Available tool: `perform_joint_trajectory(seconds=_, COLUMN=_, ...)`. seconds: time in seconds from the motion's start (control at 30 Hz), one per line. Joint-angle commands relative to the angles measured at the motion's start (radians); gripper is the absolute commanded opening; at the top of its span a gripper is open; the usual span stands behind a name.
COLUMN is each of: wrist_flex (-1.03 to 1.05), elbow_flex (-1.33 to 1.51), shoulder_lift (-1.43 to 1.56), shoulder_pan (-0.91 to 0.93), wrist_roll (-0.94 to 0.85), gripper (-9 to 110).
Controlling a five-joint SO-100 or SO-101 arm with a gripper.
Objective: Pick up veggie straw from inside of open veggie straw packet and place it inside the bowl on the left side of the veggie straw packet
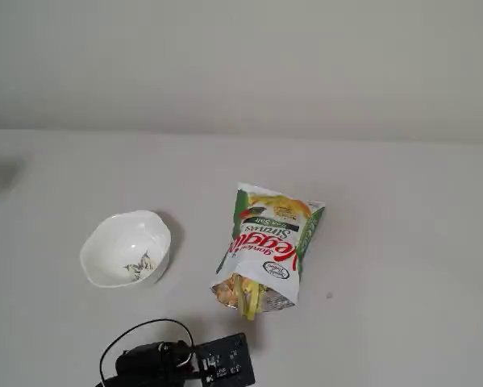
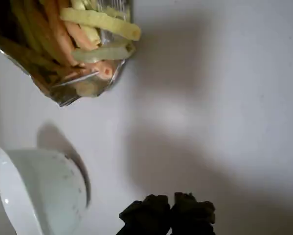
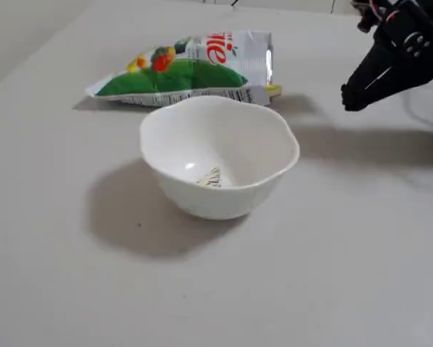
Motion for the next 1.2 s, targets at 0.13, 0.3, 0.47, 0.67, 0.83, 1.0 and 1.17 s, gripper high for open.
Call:
perform_joint_trajectory(seconds=0.13, wrist_flex=-0.028, elbow_flex=-0.008, shoulder_lift=0.009, shoulder_pan=0.0, wrist_roll=0.008, gripper=0)
perform_joint_trajectory(seconds=0.3, wrist_flex=-0.028, elbow_flex=-0.008, shoulder_lift=0.009, shoulder_pan=0.0, wrist_roll=0.008, gripper=0)
perform_joint_trajectory(seconds=0.47, wrist_flex=-0.028, elbow_flex=-0.008, shoulder_lift=0.009, shoulder_pan=0.0, wrist_roll=0.008, gripper=0)
perform_joint_trajectory(seconds=0.67, wrist_flex=-0.028, elbow_flex=-0.008, shoulder_lift=0.009, shoulder_pan=0.0, wrist_roll=0.008, gripper=0)
perform_joint_trajectory(seconds=0.83, wrist_flex=-0.028, elbow_flex=-0.008, shoulder_lift=0.009, shoulder_pan=-0.018, wrist_roll=-0.011, gripper=0)
perform_joint_trajectory(seconds=1.0, wrist_flex=-0.026, elbow_flex=-0.008, shoulder_lift=0.011, shoulder_pan=-0.051, wrist_roll=-0.046, gripper=0)
perform_joint_trajectory(seconds=1.17, wrist_flex=-0.026, elbow_flex=-0.008, shoulder_lift=0.011, shoulder_pan=-0.051, wrist_roll=-0.046, gripper=0)
